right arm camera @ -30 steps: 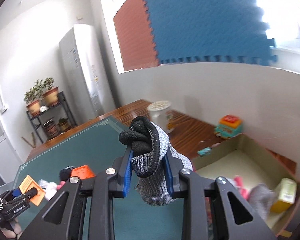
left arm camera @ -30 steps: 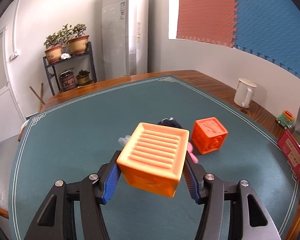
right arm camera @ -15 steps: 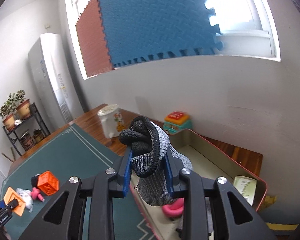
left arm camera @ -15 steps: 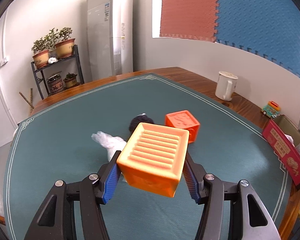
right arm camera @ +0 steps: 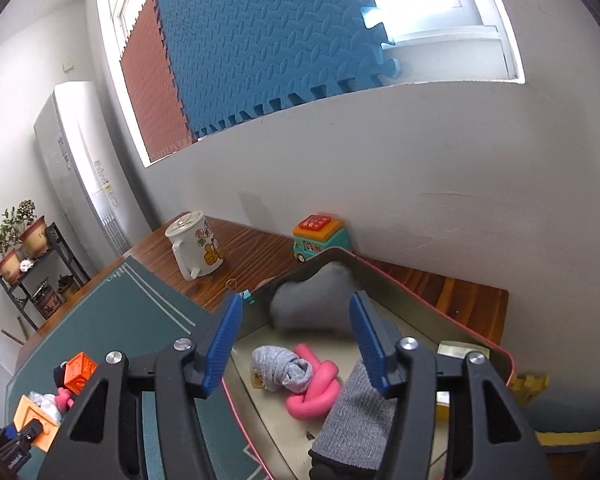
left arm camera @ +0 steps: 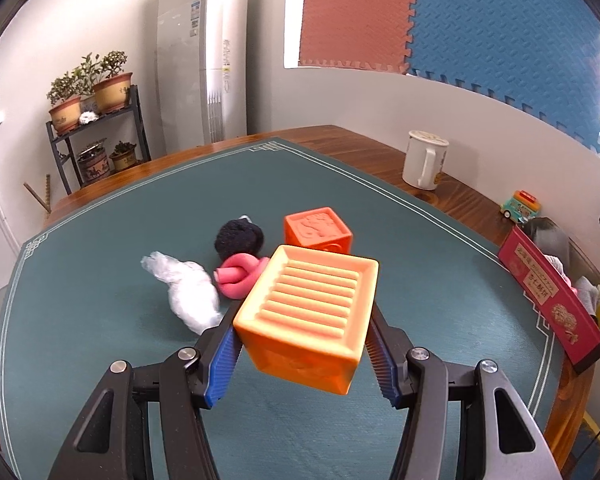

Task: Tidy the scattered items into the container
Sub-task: 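Carry the grey sock into the red tin and open the right tool, then carry the ridged orange cube into the red tin and open the left tool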

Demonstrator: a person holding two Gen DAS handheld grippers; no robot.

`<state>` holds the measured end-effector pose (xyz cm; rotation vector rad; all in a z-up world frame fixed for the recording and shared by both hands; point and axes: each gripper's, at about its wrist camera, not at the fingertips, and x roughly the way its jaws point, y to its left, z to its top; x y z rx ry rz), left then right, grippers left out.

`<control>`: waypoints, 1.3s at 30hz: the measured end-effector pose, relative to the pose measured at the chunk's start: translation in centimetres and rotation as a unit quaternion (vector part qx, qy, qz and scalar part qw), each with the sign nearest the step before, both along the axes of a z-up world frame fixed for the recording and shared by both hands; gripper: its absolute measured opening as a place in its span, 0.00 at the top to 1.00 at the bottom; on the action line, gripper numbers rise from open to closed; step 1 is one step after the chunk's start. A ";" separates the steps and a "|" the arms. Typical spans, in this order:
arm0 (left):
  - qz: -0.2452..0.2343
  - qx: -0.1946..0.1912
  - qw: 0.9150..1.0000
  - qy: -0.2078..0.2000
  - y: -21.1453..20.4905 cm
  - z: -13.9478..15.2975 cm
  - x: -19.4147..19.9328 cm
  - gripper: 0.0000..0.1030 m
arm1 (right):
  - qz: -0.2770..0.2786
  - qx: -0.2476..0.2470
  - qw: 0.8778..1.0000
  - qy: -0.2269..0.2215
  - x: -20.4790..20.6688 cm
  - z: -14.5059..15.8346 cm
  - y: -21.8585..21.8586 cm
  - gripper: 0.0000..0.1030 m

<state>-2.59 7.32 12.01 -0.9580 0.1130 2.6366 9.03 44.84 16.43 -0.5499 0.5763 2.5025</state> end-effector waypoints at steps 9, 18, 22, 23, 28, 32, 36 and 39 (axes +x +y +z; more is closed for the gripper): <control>-0.022 0.001 1.000 -0.005 2.9 0.2 0.7 0.42 | 0.027 -0.009 1.000 -0.010 0.0 -1.6 -0.3 0.41; -0.068 -0.009 0.998 0.001 8.0 0.9 1.8 0.42 | 0.023 -0.017 1.000 -0.014 1.3 -3.1 0.9 0.37; -0.093 -0.015 0.996 0.002 10.7 1.1 2.4 0.42 | 0.017 -0.023 0.999 -0.016 1.9 -3.7 1.9 0.36; -0.100 -0.016 0.995 0.002 11.4 1.2 2.6 0.42 | 0.016 -0.024 0.999 -0.017 2.0 -3.8 2.1 0.36; -0.135 -0.016 0.991 0.006 15.1 1.8 3.3 0.42 | 0.009 -0.025 0.999 -0.019 2.8 -4.2 3.0 0.35; -0.161 -0.015 0.987 0.011 17.9 2.4 4.0 0.42 | 0.002 -0.015 1.000 -0.019 3.6 -4.1 3.4 0.35; -0.184 -0.015 0.983 0.017 20.5 2.8 4.6 0.42 | -0.002 -0.010 1.000 -0.020 4.0 -4.2 3.8 0.33; -0.197 -0.016 0.980 0.021 22.3 3.1 4.8 0.42 | -0.005 -0.011 1.000 -0.019 4.4 -4.2 4.2 0.33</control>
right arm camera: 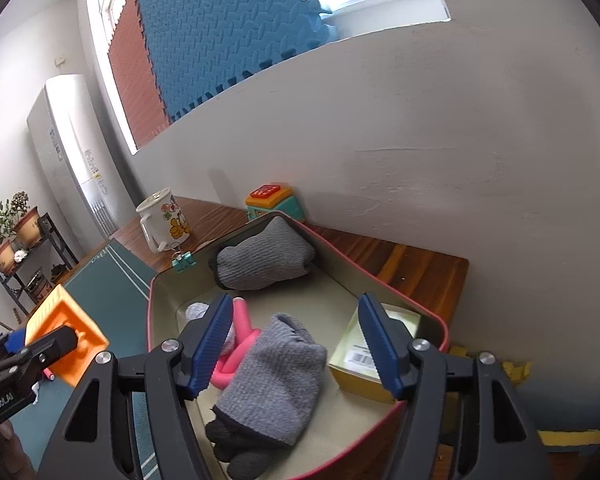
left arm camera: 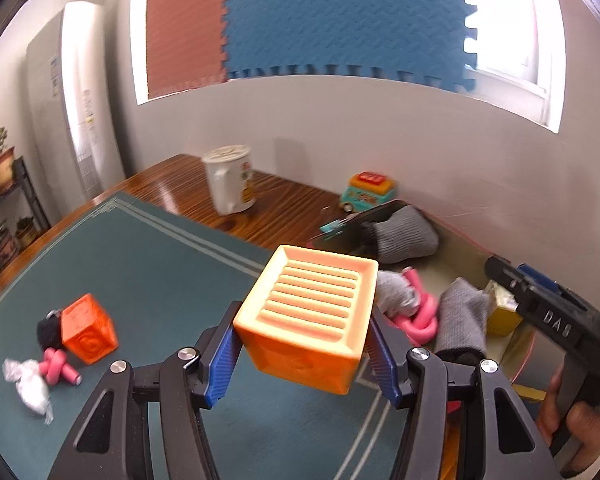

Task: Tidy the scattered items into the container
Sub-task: 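Carry the ridged orange cube into the red tin and open the left tool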

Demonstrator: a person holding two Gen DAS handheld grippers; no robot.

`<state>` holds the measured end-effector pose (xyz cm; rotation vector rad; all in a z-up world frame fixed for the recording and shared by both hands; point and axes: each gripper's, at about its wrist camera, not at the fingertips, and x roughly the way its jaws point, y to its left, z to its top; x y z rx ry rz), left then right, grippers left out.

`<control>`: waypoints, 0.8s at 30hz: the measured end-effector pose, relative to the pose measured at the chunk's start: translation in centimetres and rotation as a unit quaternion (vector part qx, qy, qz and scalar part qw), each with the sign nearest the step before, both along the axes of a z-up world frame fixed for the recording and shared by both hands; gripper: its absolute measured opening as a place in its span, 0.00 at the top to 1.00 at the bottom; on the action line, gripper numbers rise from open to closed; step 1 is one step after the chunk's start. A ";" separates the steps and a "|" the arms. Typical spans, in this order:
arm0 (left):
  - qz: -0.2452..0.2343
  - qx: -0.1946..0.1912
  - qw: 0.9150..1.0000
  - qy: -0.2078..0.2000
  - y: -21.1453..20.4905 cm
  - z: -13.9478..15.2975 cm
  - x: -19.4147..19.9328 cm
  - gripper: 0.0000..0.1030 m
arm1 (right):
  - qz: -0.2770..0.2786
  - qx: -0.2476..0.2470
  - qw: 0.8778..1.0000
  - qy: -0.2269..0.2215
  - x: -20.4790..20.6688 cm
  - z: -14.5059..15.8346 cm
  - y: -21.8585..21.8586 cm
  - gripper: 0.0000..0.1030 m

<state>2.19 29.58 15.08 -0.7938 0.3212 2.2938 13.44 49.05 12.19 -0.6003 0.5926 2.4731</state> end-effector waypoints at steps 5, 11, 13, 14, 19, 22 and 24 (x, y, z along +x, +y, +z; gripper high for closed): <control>-0.011 0.002 1.000 0.000 2.0 0.2 -0.2 0.42 | -0.008 -0.004 1.000 0.008 1.0 0.0 0.8 0.33; -0.027 -0.002 1.000 -0.005 4.6 -0.1 -0.5 0.42 | -0.019 -0.008 1.000 0.015 1.9 -0.1 1.6 0.32; -0.034 -0.003 0.999 -0.008 5.5 -0.2 -0.5 0.42 | -0.020 -0.010 1.000 0.014 2.0 -0.3 1.8 0.32; -0.038 -0.003 0.999 -0.008 6.0 -0.2 -0.5 0.42 | -0.020 -0.011 1.000 0.014 2.0 -0.4 1.9 0.32; -0.066 0.000 0.998 -0.009 7.9 -0.1 -0.2 0.40 | -0.026 -0.010 1.000 0.014 2.5 -0.5 2.1 0.32; -0.063 -0.005 0.998 -0.011 8.6 -0.2 -0.2 0.35 | -0.027 -0.013 0.999 0.015 2.6 -0.6 2.3 0.32; -0.058 0.001 0.998 -0.010 8.4 -0.1 -0.3 0.31 | -0.027 -0.014 0.999 0.015 2.6 -0.7 2.3 0.32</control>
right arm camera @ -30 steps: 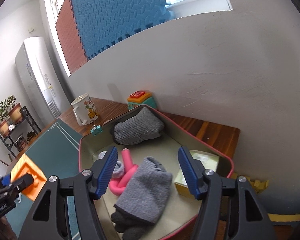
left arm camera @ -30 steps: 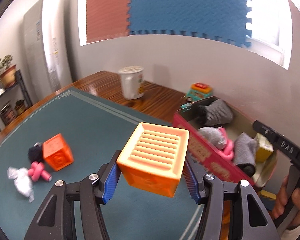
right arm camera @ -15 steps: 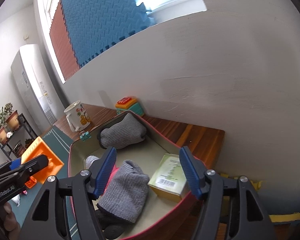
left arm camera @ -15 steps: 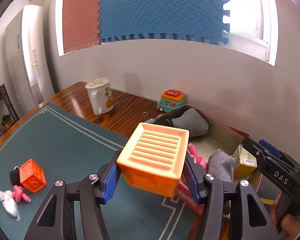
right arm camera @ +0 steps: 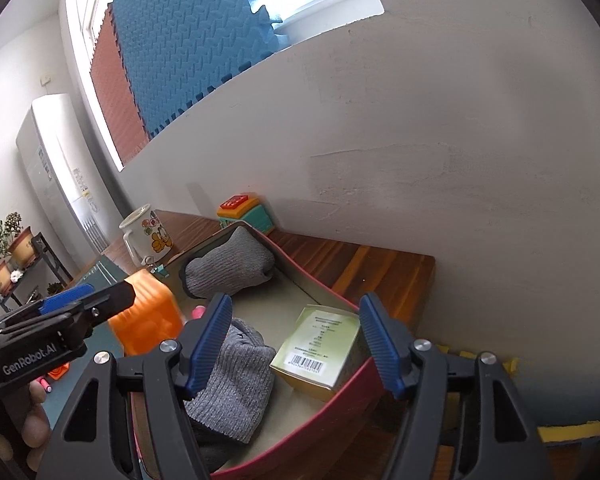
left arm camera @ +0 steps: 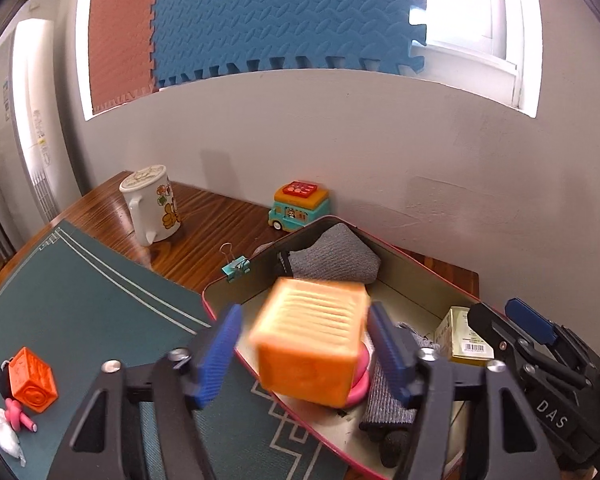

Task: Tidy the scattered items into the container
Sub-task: 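Carry the ridged orange cube into the red tin and open the left tool, then grasp the white plastic bag with the left tool while the right moves to the printed orange cube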

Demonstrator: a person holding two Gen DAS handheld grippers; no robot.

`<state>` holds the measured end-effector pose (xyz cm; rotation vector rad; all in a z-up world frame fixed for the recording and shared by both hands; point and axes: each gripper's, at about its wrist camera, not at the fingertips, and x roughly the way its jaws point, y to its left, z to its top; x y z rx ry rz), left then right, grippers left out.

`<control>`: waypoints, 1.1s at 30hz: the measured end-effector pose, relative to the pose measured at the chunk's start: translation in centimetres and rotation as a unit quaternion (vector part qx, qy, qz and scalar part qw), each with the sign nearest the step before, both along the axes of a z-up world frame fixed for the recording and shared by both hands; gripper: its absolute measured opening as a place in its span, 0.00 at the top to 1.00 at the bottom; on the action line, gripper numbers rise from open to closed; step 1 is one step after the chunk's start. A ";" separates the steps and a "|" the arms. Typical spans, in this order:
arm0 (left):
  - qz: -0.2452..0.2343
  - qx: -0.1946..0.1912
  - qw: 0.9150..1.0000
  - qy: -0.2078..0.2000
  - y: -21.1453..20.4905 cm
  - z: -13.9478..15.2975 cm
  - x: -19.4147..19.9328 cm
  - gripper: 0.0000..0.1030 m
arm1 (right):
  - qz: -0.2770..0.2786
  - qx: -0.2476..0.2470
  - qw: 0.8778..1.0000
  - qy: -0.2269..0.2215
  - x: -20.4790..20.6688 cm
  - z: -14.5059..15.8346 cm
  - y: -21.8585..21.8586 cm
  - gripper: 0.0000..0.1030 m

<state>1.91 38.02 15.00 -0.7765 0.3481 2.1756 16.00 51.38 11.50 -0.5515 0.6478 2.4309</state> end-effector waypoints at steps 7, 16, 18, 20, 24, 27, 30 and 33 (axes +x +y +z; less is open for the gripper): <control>0.021 0.006 1.000 -0.005 -1.2 0.2 -1.0 0.31 | 0.008 0.001 1.000 0.001 -0.4 0.0 -0.4 0.32; 0.032 0.009 0.999 -0.009 -2.9 0.2 -1.3 0.31 | 0.023 0.009 1.000 0.001 -1.2 0.7 -1.9 0.31; 0.036 0.009 0.999 -0.011 -3.4 0.2 -1.5 0.31 | 0.028 0.013 1.000 0.002 -1.4 0.9 -2.4 0.29; 0.044 0.009 0.999 -0.012 -4.2 0.1 -1.7 0.30 | 0.034 0.017 0.999 0.004 -1.7 1.2 -3.1 0.27; 0.068 0.013 0.997 -0.019 -6.3 0.0 -2.6 0.28 | 0.053 0.023 0.998 0.005 -2.6 1.6 -4.6 0.27; 0.090 0.017 0.996 -0.024 -8.4 -0.1 -3.3 0.28 | 0.073 0.029 0.997 0.004 -3.7 1.9 -6.0 0.27; 0.114 0.019 0.993 -0.029 -10.9 -0.3 -4.1 0.28 | 0.096 0.036 0.995 0.005 -4.9 2.2 -7.9 0.27; 0.140 0.017 0.990 -0.030 -13.6 -0.6 -4.8 0.28 | 0.119 0.040 0.992 0.005 -6.1 2.2 -9.7 0.27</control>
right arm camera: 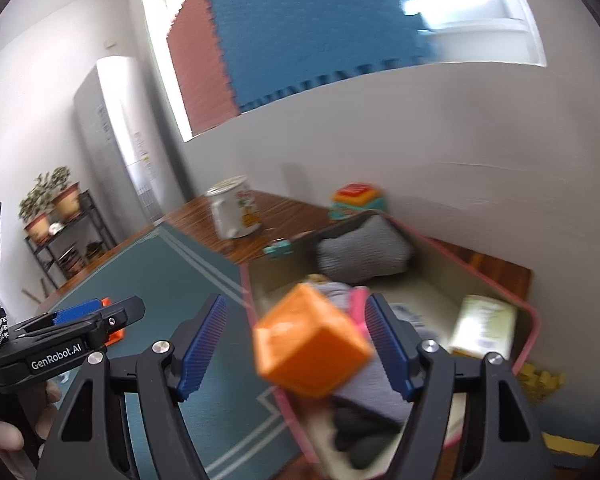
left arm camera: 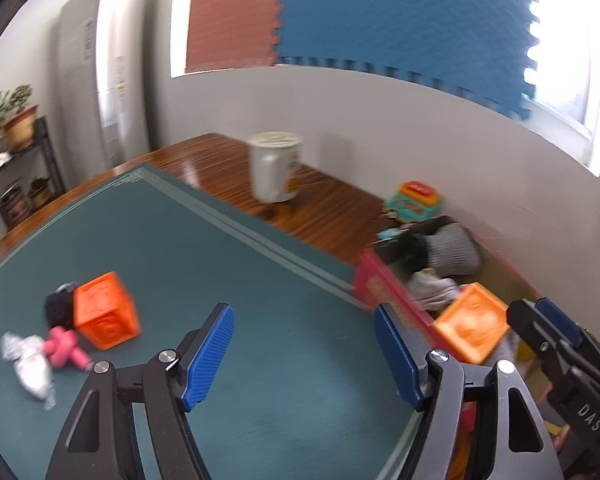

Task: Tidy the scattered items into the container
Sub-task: 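Grasp the white plastic bag with the left tool while the right moves to the printed orange cube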

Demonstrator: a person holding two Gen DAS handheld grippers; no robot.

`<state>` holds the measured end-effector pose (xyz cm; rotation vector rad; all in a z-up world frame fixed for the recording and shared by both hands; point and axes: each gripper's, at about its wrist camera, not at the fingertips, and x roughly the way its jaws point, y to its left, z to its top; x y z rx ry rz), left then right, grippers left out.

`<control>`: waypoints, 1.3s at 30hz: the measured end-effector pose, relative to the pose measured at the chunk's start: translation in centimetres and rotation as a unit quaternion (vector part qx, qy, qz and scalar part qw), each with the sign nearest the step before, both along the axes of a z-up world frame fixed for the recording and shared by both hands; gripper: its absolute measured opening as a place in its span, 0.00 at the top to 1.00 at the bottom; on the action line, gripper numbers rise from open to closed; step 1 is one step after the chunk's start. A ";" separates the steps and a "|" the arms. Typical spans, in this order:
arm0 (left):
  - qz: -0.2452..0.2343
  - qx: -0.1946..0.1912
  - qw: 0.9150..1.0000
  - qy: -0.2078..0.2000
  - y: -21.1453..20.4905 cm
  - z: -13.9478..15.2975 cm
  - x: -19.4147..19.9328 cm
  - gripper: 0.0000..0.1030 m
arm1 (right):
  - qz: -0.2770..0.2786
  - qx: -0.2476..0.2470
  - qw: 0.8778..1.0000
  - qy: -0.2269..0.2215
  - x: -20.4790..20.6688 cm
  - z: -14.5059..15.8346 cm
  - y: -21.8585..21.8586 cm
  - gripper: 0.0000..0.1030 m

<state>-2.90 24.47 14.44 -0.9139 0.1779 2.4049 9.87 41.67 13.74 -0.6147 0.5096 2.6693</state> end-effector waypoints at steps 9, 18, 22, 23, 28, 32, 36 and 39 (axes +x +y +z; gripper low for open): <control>0.111 0.000 0.994 -0.020 -10.5 -1.8 -3.0 0.28 | 0.070 0.018 0.997 -0.016 -3.9 -0.5 -6.0 0.22; 0.244 0.014 0.968 -0.048 -20.9 -4.1 -5.9 0.28 | 0.118 0.030 0.992 -0.034 -6.6 -1.1 -9.9 0.22; 0.277 0.030 0.958 -0.066 -23.6 -4.9 -6.9 0.28 | 0.134 0.033 0.989 -0.045 -7.5 -1.6 -11.2 0.22; 0.281 0.031 0.957 -0.067 -23.9 -5.1 -7.1 0.28 | 0.136 0.034 0.989 -0.046 -7.6 -1.6 -11.4 0.22; 0.283 0.013 0.956 -0.075 -24.1 -6.4 -8.3 0.28 | 0.143 0.035 0.988 -0.054 -8.1 -2.0 -12.0 0.22; 0.280 0.007 0.956 -0.085 -23.8 -8.0 -9.5 0.28 | 0.145 0.034 0.987 -0.061 -8.5 -2.2 -12.3 0.22; 0.273 0.013 0.958 -0.088 -23.8 -9.1 -10.1 0.28 | 0.149 0.034 0.986 -0.070 -9.1 -2.6 -12.6 0.22; 0.266 0.016 0.959 -0.094 -24.0 -9.8 -10.5 0.47 | 0.157 0.030 0.984 -0.078 -9.7 -2.9 -13.0 0.22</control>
